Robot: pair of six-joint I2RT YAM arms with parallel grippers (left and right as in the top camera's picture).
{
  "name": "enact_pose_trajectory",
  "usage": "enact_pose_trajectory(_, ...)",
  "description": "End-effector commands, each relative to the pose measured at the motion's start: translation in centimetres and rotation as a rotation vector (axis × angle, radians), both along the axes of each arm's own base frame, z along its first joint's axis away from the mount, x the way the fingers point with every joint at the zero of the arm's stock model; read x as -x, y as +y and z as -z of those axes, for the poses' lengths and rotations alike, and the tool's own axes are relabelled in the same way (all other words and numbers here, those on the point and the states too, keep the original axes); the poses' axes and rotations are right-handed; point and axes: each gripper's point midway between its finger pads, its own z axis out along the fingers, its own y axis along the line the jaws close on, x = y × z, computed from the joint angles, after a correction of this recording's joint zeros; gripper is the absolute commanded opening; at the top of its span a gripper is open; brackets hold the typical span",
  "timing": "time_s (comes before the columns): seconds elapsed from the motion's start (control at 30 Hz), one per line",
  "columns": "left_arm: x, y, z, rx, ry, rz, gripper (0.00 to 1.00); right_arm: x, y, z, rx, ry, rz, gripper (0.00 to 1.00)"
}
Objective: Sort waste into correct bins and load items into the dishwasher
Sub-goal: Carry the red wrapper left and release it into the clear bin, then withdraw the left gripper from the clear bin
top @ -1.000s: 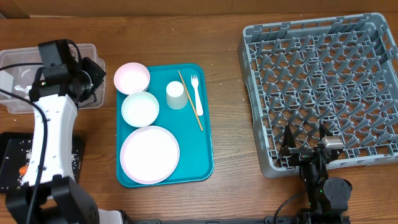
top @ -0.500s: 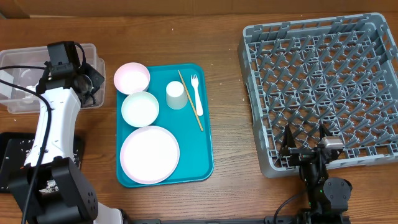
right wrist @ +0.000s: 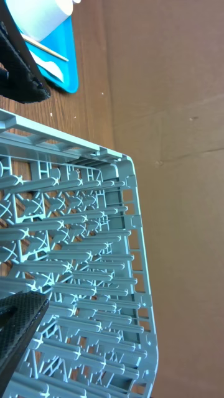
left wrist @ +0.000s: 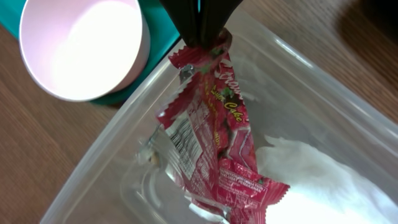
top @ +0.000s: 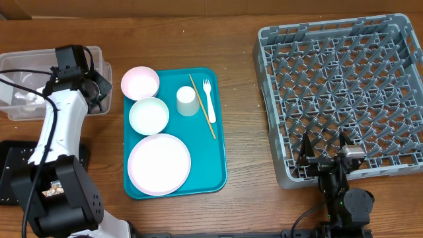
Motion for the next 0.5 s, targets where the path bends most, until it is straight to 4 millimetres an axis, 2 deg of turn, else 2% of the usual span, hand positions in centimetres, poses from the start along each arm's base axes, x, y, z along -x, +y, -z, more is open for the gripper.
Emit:
enact_pose_trajectory(0.0, -0.1, 1.3, 0.0, -0.064, 0.011, -0.015, 0.04, 0.0, 0.0, 0.1, 0.004, -0.005, 0.004, 1.00)
enact_pose_trajectory(0.13, 0.0, 2.6, -0.2, -0.111, 0.011, -0.052, 0.05, 0.0, 0.0, 0.1, 0.004, -0.005, 0.004, 1.00)
enact_pose_trajectory(0.47, -0.1, 4.0, -0.8, -0.158, -0.009, -0.089, 0.07, 0.0, 0.0, 0.1, 0.004, -0.005, 0.004, 1.00)
